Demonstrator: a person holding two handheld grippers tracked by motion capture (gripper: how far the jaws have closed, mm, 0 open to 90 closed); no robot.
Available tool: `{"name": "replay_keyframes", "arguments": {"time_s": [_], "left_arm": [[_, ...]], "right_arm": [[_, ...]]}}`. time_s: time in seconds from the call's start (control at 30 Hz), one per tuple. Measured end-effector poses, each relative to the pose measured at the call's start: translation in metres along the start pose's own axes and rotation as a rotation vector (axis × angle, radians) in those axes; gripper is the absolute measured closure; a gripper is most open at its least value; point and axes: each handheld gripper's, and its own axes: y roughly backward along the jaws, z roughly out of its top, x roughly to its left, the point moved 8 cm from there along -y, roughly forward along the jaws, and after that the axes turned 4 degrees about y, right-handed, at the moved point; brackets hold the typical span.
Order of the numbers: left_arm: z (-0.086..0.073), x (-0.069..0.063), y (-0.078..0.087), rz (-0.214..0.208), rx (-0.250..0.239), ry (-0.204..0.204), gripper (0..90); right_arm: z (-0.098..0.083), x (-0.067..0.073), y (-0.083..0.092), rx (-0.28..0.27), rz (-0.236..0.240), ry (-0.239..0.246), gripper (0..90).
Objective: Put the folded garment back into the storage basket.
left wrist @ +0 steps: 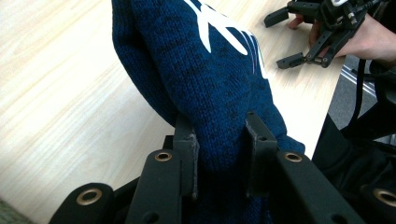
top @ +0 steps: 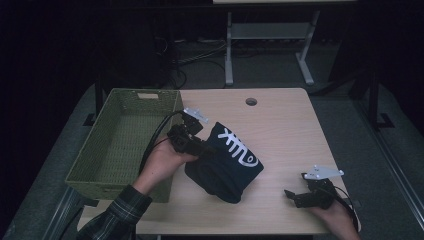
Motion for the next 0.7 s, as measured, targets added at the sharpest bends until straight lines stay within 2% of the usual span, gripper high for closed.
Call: {"name": "replay_keyframes", "arguments": {"time_s": [0.17, 0.33, 0.5, 0.7], "left_arm": [[0.003, 0.001, 0.013, 0.007, -0.002, -0.015, 71.4], [0.008, 0.000, 0.027, 0.011, -0.024, -0.007, 71.4], [0.013, 0.002, 0.045, 0.037, -0.031, -0.017, 71.3], [0.014, 0.004, 0.066, 0.070, -0.040, -0.006, 71.3]], "right_arm": [[0.000, 0.000, 0.000, -0.001, -0.002, -0.001, 8.5], [0.000, 0.000, 0.000, -0.001, -0.002, -0.002, 8.5], [0.000, 0.000, 0.000, -0.001, -0.003, -0.002, 8.5], [0.000, 0.000, 0.000, -0.001, -0.002, -0.002, 8.5]]}}
